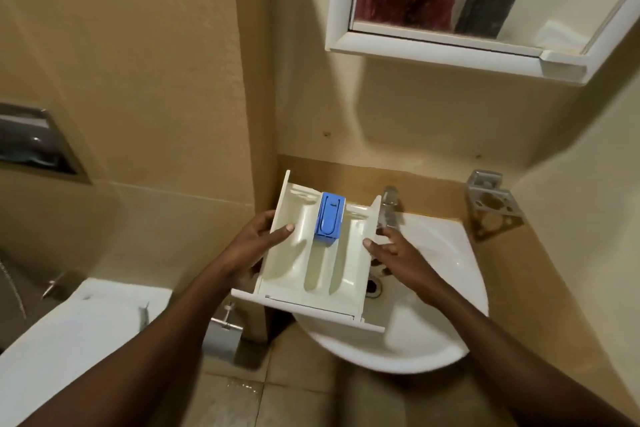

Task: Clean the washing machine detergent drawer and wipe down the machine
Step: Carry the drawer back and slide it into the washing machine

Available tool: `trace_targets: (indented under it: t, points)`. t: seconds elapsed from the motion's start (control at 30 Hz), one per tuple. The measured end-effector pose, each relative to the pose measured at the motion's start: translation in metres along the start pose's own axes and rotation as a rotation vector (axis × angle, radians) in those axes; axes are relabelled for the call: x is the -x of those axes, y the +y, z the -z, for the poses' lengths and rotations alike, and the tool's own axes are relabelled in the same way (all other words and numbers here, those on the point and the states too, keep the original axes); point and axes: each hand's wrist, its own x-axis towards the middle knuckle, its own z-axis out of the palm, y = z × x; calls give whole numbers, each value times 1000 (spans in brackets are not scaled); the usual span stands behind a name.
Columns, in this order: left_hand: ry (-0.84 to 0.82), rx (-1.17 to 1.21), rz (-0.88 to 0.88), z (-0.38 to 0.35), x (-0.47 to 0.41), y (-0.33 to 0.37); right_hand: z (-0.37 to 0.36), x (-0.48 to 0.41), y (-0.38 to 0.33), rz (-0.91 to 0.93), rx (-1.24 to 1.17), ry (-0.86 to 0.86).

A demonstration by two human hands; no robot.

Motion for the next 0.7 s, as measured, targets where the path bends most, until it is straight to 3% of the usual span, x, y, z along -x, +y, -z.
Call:
trace_targets:
  t: [0.17, 0.4, 0.5, 0.63, 0.7]
  points:
    - [66, 132, 69, 33, 40, -16, -49, -2, -8, -37, -181, -345]
    - [243, 179, 104, 52, 134, -40, -119, 24, -9, 52, -115, -392]
    - [444, 184, 105, 69, 180, -49, -150, 34, -11, 94, -94, -401]
    - [879, 302, 16, 95, 263, -79, -195, 68, -41, 179, -83, -455]
    - [993, 377, 4, 99, 301, -97, -220, 79, -57, 211, -55, -478]
